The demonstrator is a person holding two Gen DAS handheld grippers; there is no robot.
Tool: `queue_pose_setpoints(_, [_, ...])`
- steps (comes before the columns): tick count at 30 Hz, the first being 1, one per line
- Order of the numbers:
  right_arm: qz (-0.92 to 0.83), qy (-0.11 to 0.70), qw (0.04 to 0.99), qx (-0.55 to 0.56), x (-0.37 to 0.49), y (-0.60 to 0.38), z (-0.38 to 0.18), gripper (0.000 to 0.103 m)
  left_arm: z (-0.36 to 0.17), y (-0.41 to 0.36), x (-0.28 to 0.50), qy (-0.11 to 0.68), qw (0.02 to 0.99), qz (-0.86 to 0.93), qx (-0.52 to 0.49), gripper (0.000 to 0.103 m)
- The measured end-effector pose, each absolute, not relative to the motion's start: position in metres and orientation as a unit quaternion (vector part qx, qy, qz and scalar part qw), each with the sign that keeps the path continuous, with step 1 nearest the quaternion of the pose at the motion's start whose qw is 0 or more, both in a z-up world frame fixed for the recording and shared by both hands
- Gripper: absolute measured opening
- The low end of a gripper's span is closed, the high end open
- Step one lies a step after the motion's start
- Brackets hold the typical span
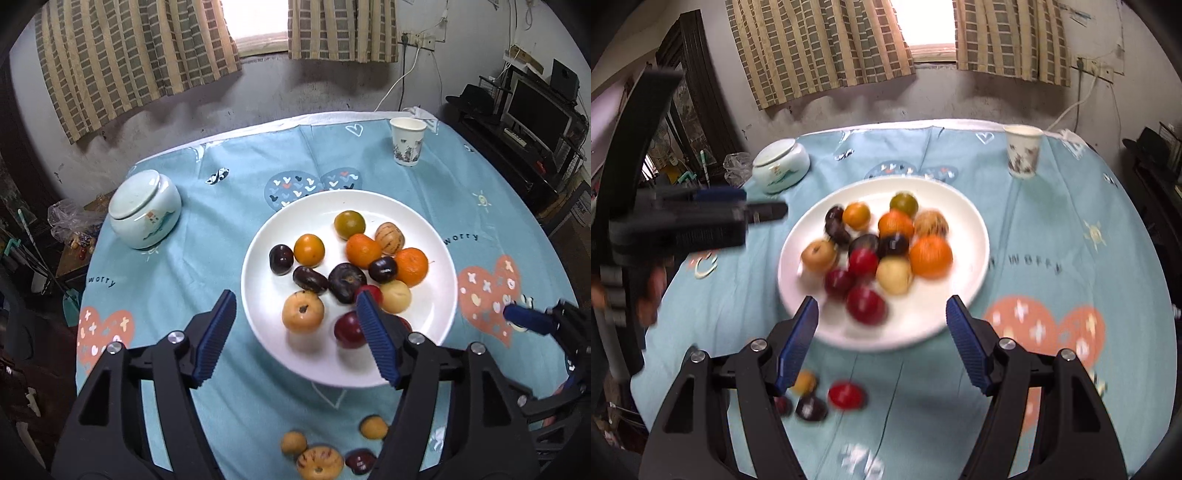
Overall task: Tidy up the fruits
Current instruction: 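Move both tools back over the remaining fruits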
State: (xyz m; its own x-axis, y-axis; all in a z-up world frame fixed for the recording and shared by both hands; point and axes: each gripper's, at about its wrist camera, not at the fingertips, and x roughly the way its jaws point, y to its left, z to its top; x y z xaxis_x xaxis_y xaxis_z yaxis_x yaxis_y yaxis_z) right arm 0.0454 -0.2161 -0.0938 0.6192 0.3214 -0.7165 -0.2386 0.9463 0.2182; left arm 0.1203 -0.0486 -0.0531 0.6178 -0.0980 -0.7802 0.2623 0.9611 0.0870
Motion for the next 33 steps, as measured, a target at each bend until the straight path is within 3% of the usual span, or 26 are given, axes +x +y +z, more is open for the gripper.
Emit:
queue_pose_setpoints(7, [0.139,0.425,0.892,0.061,-0.018,-0.217,-0.106,0.072,-0.034,-0.026,0.064,0.401,0.907,-0.096,0.085,0.075])
queue_pose_setpoints(14, [0.160,0.450,0.879,0.003,-0.061,-0.187,-0.141,0.072,-0.082,0.038,0.006,0.458,0.885,-0.066,0.039,0.075])
queue_pose_setpoints(18, [0.184,0.473,0.861,-0.009,-0.040,-0.158,-0.161,0.055,-0.103,0.050,-0.012,0.481,0.873,-0.061,0.039,0.075])
queue_pose_setpoints(25, [0.207,0.480,0.850,-0.066,-0.010,-0.138,-0.178,0.052,-0.120,0.060,-0.035,0.501,0.862,-0.061,0.039,0.075])
queue_pose_setpoints(29, [0.243,0.485,0.834,-0.095,0.003,-0.127,-0.186,0.041,-0.127,0.054,-0.038,0.514,0.855,-0.067,0.026,0.075])
queue_pose_setpoints(30, [0.248,0.485,0.832,-0.104,0.006,-0.125,-0.187,0.033,-0.129,0.049,-0.039,0.517,0.853,-0.073,0.023,0.075])
queue_pose_setpoints(33, [0.266,0.491,0.822,-0.108,0.013,-0.126,-0.183,0.030,-0.133,0.031,-0.043,0.522,0.847,-0.097,0.026,0.075])
